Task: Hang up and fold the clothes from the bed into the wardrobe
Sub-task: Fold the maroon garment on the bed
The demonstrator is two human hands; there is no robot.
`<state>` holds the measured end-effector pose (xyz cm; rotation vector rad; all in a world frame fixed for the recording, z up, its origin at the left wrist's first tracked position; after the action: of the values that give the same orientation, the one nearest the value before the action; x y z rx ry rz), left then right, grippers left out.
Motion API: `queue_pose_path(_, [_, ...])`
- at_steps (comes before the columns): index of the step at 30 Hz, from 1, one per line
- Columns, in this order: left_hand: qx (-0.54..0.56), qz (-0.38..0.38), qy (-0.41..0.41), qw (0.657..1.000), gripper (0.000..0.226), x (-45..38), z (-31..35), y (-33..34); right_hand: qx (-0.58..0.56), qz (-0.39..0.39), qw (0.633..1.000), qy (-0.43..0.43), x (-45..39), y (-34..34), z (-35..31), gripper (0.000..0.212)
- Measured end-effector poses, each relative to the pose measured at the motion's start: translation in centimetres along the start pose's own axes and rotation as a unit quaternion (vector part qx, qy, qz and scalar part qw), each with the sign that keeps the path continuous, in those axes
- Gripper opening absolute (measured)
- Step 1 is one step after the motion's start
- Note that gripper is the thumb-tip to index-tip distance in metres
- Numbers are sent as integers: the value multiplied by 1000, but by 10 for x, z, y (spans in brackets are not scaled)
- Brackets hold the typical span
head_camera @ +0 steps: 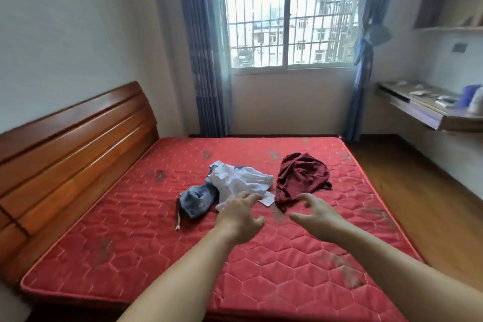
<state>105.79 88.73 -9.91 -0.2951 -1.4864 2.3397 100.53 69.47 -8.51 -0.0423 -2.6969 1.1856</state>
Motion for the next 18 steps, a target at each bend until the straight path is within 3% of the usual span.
queue_pose_path(3, [-28,-16,24,999,55,-31,61,26,13,14,999,37,-1,-41,54,55])
queue_pose_path(7, [-24,-41,20,999,58,-71,93,45,0,12,998,59,-22,-71,99,59])
queue_pose_path(18, [39,-66,-33,997,56,-240,66,111,43,-5,995,92,-161,-110,167,58])
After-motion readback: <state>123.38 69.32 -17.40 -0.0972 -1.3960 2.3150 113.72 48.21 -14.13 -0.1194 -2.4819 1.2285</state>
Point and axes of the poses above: each hand's wrist, its own x-axis away from the middle knuckle, its own y-axis out of the palm, z = x × y, the point moved 1 cm from there along -x, towards the middle knuckle, and after that the axes turned 3 degrees about -z, right-handed, at the moved point
